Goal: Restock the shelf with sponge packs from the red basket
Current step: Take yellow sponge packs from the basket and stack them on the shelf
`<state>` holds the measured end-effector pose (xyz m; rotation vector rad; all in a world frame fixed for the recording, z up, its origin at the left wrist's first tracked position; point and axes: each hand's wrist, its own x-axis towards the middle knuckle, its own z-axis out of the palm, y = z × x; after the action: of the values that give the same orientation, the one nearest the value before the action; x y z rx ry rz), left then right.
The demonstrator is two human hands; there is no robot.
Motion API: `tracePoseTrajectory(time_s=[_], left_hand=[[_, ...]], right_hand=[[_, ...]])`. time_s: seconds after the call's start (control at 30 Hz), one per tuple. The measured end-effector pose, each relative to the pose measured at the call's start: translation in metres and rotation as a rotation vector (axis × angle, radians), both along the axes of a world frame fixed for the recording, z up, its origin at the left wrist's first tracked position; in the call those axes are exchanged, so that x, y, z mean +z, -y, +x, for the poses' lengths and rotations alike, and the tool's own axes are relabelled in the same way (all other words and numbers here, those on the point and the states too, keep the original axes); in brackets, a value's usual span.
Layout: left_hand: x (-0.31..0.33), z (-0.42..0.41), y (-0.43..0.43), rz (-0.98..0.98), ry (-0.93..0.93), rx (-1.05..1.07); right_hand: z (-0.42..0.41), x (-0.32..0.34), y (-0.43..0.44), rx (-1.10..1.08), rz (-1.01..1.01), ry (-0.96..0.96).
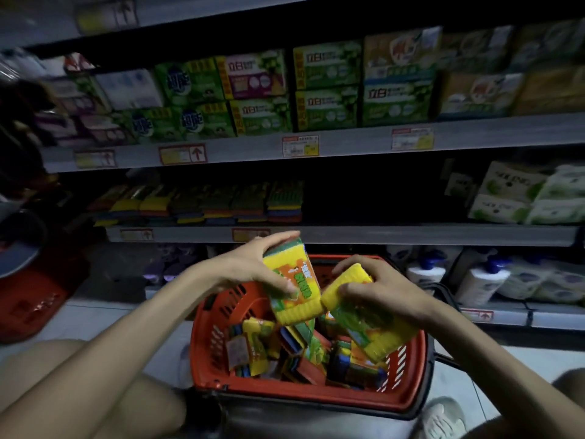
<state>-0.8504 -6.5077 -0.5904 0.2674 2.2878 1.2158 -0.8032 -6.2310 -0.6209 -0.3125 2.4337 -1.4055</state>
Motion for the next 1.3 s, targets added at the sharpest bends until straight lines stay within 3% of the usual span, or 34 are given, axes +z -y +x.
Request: tracePoseTrajectory(time_s=[0.13, 0.27, 0.47, 0.6, 0.7, 0.77, 0.87, 0.93, 1.07, 1.17, 1.3], left_hand=[[-0.007, -0.007, -0.002, 0.092, -0.052, 0.16], [-0.03, -0.023, -0.007, 0.224, -0.119, 0.448], [-0.038, -0.042, -0.017, 0.517, -0.225, 0.64], [-0.032, -0.056, -0.029, 0.644, -0.197, 0.618], [-0.038, -0.062, -0.027, 0.616, -0.097, 0.501], [-0.046, -0.06, -0.024, 0.537, -0.028, 0.409], [-0.052, -0.055, -0.023, 0.212, -0.18, 0.307], [-0.051, -0.05, -0.027, 0.143, -0.251, 0.296], [-0.057, -0.051, -0.033, 0.302, -0.257, 0.433], [-0.061, -0.053, -0.038, 0.415, -0.286, 0.523], [-0.066, -0.054, -0.046, 0.56, -0.259, 0.604]], right_hand=[[-0.009, 0.003, 0.008, 0.087, 0.065, 0.007], [-0.02, 0.006, 0.013, 0.08, 0.02, -0.026], [-0.033, 0.012, 0.006, 0.074, -0.124, 0.032], [-0.033, 0.008, 0.017, 0.105, -0.222, 0.117], [-0.035, 0.002, 0.028, 0.057, -0.236, 0.093], [-0.038, -0.001, 0.032, 0.019, -0.267, 0.079], [-0.039, -0.006, 0.034, -0.013, -0.323, 0.096], [-0.04, -0.009, 0.033, -0.028, -0.346, 0.105], [-0.043, -0.01, 0.03, -0.065, -0.324, 0.068], [-0.044, -0.011, 0.022, -0.119, -0.197, -0.023], [-0.043, -0.015, 0.013, -0.153, -0.206, 0.003]])
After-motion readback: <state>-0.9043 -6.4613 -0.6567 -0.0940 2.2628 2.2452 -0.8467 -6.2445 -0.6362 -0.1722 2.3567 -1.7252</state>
